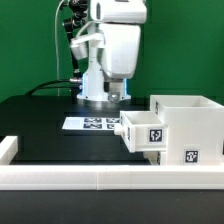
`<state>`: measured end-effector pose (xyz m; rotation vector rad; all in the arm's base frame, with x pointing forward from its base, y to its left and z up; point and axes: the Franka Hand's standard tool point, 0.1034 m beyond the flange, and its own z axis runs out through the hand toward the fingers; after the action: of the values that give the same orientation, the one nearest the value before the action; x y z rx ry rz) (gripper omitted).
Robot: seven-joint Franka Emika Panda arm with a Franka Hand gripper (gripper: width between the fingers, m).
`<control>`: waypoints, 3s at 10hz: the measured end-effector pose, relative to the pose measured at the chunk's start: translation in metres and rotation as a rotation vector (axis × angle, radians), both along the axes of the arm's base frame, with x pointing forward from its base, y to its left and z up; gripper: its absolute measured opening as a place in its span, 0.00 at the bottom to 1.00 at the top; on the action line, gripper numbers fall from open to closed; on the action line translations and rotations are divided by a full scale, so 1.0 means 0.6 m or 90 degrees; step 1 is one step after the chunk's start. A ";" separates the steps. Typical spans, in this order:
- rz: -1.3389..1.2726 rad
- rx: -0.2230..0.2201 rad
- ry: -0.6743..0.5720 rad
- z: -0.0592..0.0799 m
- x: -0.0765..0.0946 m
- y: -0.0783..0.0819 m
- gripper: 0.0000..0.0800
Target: Assemble drawer
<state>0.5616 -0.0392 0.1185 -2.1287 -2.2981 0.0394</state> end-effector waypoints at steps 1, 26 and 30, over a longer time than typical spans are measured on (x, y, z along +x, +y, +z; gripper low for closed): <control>0.003 0.001 0.001 -0.001 0.000 -0.001 0.81; -0.041 0.177 0.031 -0.083 0.024 0.096 0.81; -0.051 0.167 0.038 -0.086 0.022 0.124 0.81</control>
Offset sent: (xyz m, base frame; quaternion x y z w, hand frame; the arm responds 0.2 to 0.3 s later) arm 0.0240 0.0050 -0.0261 0.0084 0.2172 -0.0218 0.9758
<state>0.5751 0.0354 0.0669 -2.0546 -2.0527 -0.1853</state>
